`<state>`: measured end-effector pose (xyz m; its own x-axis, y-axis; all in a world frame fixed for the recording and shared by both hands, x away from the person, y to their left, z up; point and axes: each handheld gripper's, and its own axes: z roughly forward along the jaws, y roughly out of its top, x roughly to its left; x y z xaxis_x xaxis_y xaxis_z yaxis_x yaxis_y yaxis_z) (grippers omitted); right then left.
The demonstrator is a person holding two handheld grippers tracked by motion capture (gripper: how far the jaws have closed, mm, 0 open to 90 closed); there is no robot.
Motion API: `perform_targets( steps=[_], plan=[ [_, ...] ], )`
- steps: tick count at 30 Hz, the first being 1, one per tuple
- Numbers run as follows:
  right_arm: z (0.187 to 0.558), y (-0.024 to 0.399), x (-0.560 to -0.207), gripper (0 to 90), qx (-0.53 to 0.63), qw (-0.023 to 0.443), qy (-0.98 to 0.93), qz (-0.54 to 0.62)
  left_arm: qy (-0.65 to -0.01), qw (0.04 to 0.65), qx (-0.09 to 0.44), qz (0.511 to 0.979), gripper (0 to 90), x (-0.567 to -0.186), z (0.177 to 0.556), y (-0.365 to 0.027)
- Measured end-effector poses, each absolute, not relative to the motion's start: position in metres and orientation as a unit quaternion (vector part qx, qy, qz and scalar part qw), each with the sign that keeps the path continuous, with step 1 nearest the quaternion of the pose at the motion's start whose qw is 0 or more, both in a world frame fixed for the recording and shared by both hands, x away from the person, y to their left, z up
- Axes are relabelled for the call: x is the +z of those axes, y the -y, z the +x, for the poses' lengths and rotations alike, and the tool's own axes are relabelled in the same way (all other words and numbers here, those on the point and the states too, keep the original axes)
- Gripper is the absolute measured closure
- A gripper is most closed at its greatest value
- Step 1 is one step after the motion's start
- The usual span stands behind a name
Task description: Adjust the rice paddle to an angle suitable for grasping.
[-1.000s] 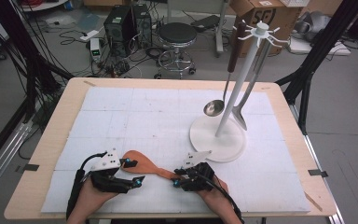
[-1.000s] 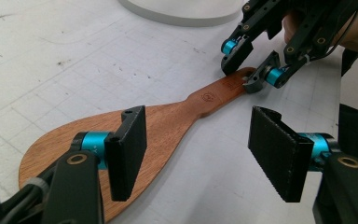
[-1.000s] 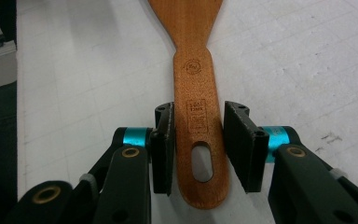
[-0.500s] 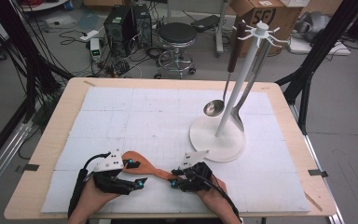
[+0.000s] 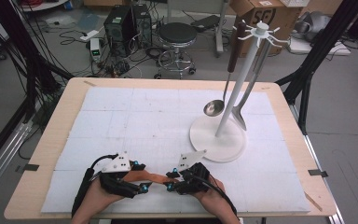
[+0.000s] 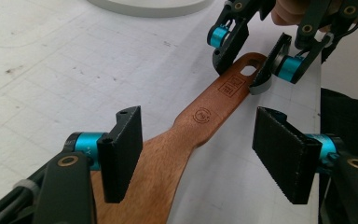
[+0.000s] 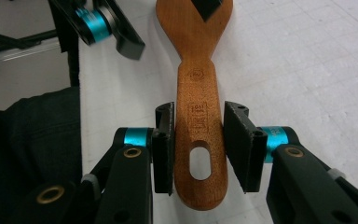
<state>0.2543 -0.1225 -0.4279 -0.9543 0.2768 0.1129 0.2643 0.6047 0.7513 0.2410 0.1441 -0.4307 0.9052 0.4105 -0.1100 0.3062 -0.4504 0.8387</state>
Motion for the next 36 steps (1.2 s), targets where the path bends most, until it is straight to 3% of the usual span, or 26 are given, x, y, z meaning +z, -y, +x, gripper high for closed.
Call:
perform_targets(
  steps=[26,36],
  plan=[
    [0.249,0.111,-0.415,65.0,0.418,-0.008,-0.9,0.122,-0.19,0.448,0.022,0.874,32.9,-0.439,0.245,-0.13],
    [0.249,0.11,-0.415,65.0,0.417,-0.016,-0.901,0.119,-0.181,0.442,0.009,0.878,41.3,-0.441,0.244,-0.128]
  ],
)
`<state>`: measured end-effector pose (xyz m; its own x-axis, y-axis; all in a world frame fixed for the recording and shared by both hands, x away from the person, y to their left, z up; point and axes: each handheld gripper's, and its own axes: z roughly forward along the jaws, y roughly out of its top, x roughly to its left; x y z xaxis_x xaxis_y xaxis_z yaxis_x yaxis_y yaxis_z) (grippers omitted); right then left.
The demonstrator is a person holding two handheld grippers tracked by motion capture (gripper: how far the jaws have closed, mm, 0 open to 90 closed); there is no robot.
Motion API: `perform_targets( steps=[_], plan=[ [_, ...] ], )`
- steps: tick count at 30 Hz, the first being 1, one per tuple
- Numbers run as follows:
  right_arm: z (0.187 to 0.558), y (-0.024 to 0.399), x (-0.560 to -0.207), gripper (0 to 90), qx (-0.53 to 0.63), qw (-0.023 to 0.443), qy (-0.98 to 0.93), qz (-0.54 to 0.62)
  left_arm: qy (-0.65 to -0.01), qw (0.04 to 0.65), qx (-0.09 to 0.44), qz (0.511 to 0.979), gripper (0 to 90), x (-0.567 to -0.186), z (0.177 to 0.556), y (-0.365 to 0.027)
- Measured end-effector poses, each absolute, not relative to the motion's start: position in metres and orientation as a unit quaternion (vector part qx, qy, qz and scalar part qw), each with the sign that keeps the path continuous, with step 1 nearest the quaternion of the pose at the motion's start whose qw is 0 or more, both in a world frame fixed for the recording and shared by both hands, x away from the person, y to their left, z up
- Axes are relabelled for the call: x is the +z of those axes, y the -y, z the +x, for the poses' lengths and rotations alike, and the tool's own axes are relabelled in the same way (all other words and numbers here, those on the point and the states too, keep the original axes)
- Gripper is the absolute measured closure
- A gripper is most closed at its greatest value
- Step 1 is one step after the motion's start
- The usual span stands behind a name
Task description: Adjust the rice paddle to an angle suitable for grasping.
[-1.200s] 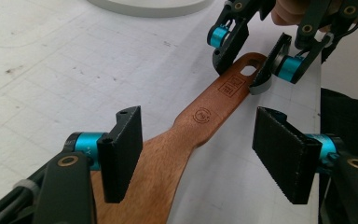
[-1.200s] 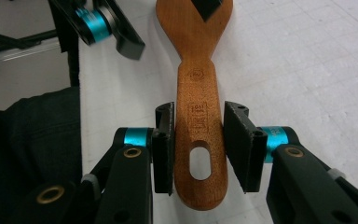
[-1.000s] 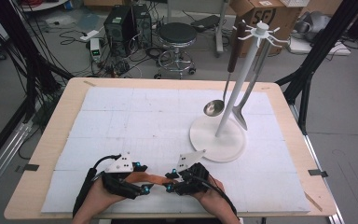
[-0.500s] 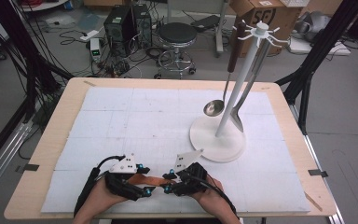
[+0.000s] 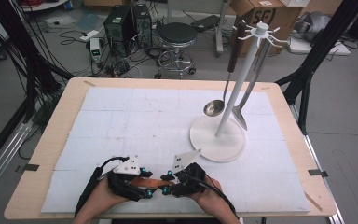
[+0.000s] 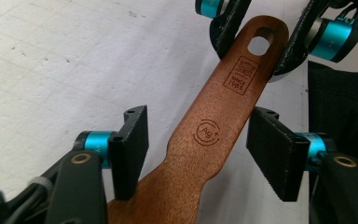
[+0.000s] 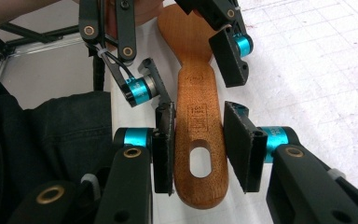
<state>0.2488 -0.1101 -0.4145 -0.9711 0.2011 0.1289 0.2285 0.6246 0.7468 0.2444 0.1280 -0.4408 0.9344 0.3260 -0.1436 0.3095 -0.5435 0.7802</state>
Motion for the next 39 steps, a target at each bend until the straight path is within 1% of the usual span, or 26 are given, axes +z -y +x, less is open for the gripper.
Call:
perform_targets(
  steps=[2,6,10,18,29,32,39],
  plan=[
    [0.25,0.11,-0.415,65.0,-0.421,0.012,0.9,-0.114,-0.18,0.444,0.006,0.878,43.6,-0.441,0.244,-0.127],
    [0.25,0.11,-0.415,65.0,-0.421,0.017,0.9,-0.113,-0.178,0.445,0.0,0.878,45.8,-0.441,0.244,-0.128],
    [0.251,0.11,-0.416,65.0,-0.42,0.029,0.899,-0.124,-0.171,0.445,-0.002,0.879,50.4,-0.44,0.244,-0.128],
    [0.254,0.112,-0.418,64.2,-0.423,0.049,0.894,-0.139,-0.174,0.441,-0.001,0.881,51.8,-0.439,0.244,-0.128],
    [0.257,0.121,-0.425,60.1,-0.433,0.058,0.882,-0.175,-0.185,0.449,0.003,0.874,56.9,-0.436,0.245,-0.133],
    [0.259,0.122,-0.426,56.6,-0.437,0.058,0.88,-0.176,-0.188,0.455,0.005,0.87,58.2,-0.435,0.245,-0.135],
    [0.259,0.123,-0.429,54.2,-0.447,0.067,0.872,-0.189,-0.197,0.478,0.01,0.856,59.2,-0.429,0.246,-0.142]
  ],
)
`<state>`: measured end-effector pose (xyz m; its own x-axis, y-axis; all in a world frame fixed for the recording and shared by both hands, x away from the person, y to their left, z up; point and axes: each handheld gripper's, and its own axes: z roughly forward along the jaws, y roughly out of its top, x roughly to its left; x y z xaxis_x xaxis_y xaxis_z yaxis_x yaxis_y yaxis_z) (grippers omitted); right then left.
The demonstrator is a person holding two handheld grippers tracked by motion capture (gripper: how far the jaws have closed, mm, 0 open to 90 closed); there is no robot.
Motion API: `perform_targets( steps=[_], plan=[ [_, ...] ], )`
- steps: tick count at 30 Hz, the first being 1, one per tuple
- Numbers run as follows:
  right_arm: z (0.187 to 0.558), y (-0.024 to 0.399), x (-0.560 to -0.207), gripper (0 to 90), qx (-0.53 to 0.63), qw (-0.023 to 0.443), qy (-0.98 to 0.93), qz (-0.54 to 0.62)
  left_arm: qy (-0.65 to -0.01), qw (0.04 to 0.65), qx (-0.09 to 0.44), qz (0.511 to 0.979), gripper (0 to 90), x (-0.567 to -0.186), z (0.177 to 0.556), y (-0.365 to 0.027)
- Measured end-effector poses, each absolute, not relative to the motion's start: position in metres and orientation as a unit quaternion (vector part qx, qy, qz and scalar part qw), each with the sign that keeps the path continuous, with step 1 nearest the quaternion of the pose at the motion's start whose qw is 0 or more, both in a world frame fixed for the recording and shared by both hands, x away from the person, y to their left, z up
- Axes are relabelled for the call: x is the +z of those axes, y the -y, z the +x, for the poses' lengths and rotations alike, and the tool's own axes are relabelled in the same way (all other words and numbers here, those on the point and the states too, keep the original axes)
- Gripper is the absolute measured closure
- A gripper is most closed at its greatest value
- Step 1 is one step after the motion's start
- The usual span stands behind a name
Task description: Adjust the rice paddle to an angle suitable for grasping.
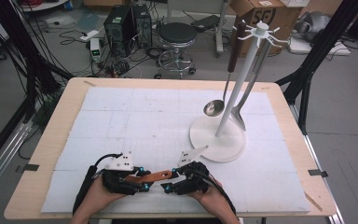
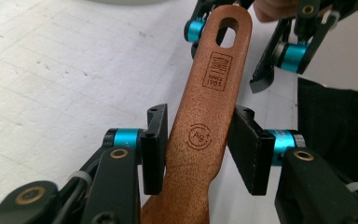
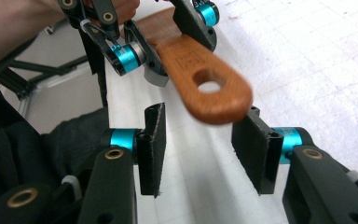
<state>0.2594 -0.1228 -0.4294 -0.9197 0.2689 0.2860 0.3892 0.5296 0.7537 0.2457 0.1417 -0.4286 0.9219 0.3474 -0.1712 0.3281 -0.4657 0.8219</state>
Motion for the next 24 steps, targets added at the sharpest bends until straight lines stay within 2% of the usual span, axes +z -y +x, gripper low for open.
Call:
perform_targets(
  steps=[13,24],
  plan=[
    [0.258,0.128,-0.416,61.2,-0.505,0.088,0.832,-0.211,-0.192,0.495,0.02,0.847,65.0,-0.42,0.243,-0.137],
    [0.264,0.131,-0.411,66.1,-0.528,0.107,0.806,-0.244,-0.184,0.505,0.023,0.843,65.1,-0.415,0.241,-0.134]
  ],
)
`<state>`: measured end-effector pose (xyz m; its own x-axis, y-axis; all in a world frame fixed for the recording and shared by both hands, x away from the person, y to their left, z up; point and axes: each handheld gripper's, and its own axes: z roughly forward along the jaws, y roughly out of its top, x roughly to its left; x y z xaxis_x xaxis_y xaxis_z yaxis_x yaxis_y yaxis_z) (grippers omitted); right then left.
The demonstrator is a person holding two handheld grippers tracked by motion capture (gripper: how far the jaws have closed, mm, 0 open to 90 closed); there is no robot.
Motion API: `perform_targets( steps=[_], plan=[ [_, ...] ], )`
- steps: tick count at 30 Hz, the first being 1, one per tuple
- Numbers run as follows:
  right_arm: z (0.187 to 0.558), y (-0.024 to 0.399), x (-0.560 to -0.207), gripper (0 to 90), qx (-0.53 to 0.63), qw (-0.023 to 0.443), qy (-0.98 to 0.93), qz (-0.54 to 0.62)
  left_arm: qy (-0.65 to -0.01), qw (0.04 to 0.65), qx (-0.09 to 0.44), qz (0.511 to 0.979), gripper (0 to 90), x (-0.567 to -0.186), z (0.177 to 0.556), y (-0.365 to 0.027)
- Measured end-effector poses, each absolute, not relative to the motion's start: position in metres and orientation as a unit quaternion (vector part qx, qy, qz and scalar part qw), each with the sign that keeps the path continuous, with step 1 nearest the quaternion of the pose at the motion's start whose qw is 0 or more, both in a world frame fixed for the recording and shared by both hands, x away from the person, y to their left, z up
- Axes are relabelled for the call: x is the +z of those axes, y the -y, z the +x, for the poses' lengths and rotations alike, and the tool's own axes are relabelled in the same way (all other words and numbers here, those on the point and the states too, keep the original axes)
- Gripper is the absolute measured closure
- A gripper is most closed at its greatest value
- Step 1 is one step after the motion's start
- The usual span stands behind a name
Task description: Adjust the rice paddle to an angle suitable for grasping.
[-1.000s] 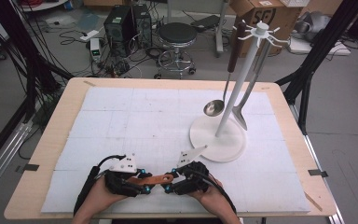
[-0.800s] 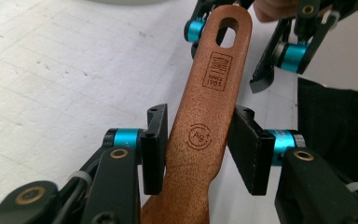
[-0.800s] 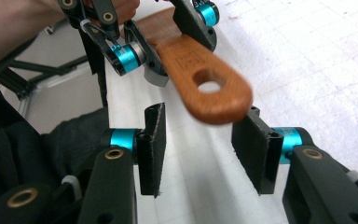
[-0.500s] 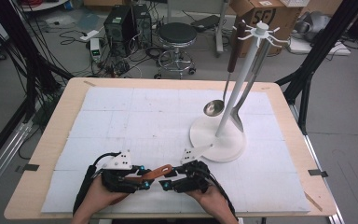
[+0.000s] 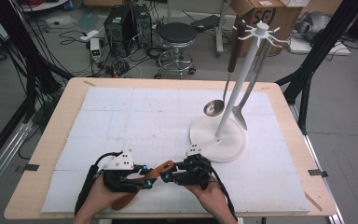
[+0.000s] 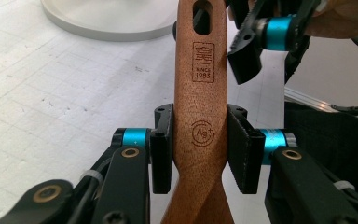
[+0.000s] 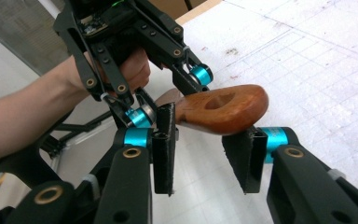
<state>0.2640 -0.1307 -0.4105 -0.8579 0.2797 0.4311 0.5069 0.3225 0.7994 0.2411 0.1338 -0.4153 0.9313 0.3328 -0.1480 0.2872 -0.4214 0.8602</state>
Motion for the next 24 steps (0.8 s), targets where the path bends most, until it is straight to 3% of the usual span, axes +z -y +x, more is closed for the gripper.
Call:
perform_targets(
  steps=[4,24],
  plan=[
    [0.267,0.131,-0.413,67.2,-0.529,0.132,0.8,-0.251,-0.181,0.505,0.022,0.843,65.0,-0.415,0.241,-0.134],
    [0.271,0.141,-0.407,77.8,-0.557,0.159,0.778,-0.243,-0.172,0.523,0.003,0.835,60.9,-0.411,0.24,-0.139]
  ],
)
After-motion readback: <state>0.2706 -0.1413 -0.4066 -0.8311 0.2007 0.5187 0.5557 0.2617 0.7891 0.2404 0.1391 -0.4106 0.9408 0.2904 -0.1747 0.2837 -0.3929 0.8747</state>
